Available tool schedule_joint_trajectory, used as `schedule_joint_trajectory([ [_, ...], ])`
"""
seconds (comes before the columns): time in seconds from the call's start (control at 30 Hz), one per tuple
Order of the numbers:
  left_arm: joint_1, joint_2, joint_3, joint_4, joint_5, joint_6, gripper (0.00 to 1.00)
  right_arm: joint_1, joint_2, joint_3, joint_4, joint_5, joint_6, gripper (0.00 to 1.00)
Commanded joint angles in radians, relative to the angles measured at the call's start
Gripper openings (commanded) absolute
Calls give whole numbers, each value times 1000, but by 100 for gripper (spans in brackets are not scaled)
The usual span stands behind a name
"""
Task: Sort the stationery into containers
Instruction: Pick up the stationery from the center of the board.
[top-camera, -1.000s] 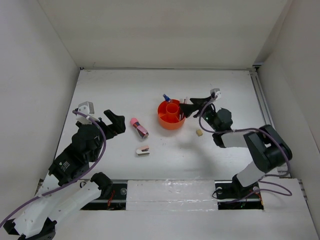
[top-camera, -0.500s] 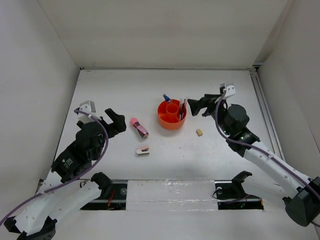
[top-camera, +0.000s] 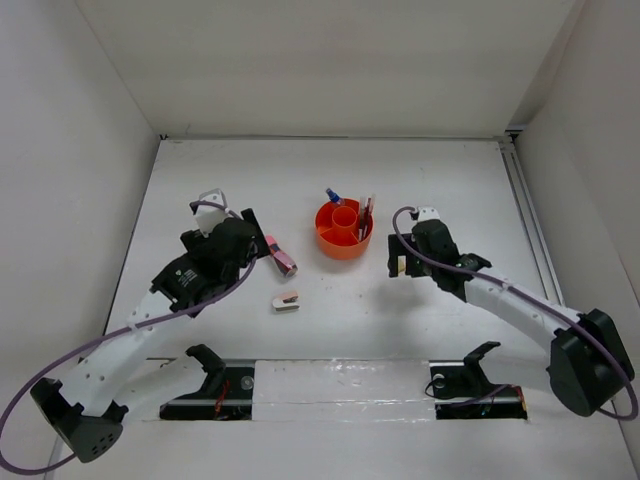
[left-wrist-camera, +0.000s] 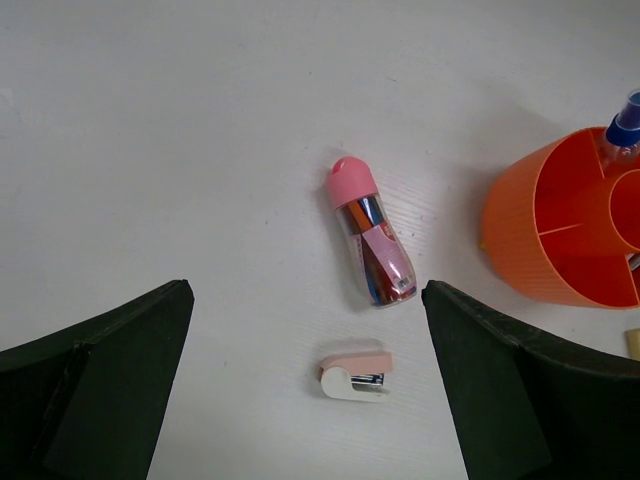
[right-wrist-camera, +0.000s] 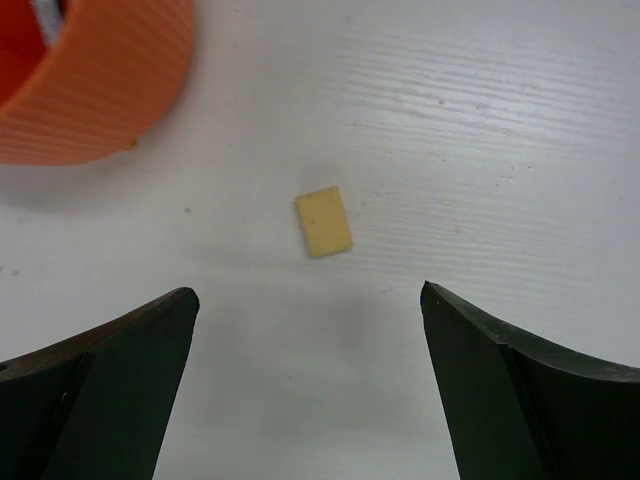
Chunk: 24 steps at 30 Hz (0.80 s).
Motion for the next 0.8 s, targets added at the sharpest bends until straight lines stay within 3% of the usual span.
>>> schedule_joint_trajectory([
  [0.0,6,-15,33,-7,-22,-12,99,-44,74,-10,44,-19,20,99],
  [0.3,6,-46,15,39,32,28,99,-74,251,36,89,-104,20,92],
  [0.57,6,-92,6,61,52,46,99,-74,339,95,76,-85,0,87],
  [0.77,6,-121,-4,70,70,65,99,-74,405,141,67,-96,-31,74],
])
